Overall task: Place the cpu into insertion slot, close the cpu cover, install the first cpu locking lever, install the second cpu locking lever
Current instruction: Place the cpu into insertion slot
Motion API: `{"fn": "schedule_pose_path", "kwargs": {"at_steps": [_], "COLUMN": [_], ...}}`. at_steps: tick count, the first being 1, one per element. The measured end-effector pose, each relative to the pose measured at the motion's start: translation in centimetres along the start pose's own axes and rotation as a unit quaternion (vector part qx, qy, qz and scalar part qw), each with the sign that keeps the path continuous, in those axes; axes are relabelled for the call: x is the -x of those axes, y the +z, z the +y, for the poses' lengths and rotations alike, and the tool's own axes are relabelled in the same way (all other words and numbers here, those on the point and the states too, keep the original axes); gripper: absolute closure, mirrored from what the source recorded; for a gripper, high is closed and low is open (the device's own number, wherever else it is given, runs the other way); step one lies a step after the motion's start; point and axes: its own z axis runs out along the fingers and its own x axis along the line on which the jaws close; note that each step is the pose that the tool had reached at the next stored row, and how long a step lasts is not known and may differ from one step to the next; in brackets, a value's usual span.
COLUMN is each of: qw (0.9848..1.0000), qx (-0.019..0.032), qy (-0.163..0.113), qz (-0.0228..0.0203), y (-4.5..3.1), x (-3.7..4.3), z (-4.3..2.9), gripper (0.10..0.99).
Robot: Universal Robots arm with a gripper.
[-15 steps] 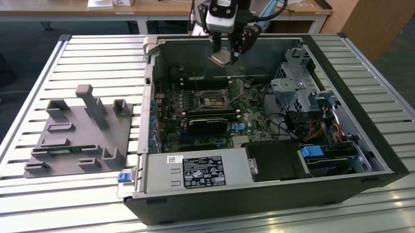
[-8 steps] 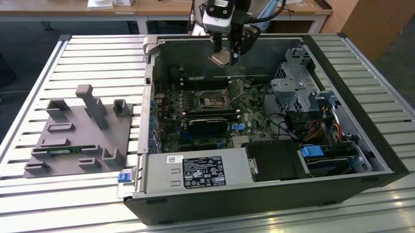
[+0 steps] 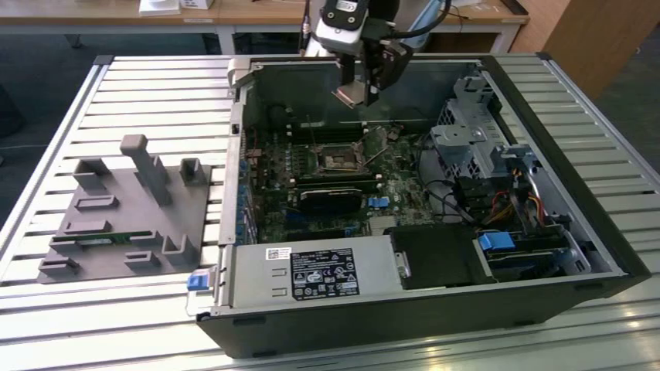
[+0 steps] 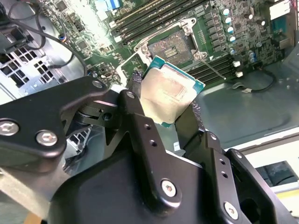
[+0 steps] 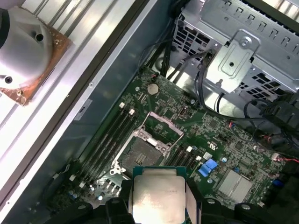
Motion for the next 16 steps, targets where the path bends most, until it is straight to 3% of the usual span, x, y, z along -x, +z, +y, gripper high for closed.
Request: {"fn": "schedule_pose_path", "kwargs": {"at_steps": [16], "qw": [0.9983], "qx": [0.0011], "qy": [0.057], "qz": [-0.0052], "y": [0.17], "x": [0.0], "z": [-0.02], "gripper": [0.549]}}
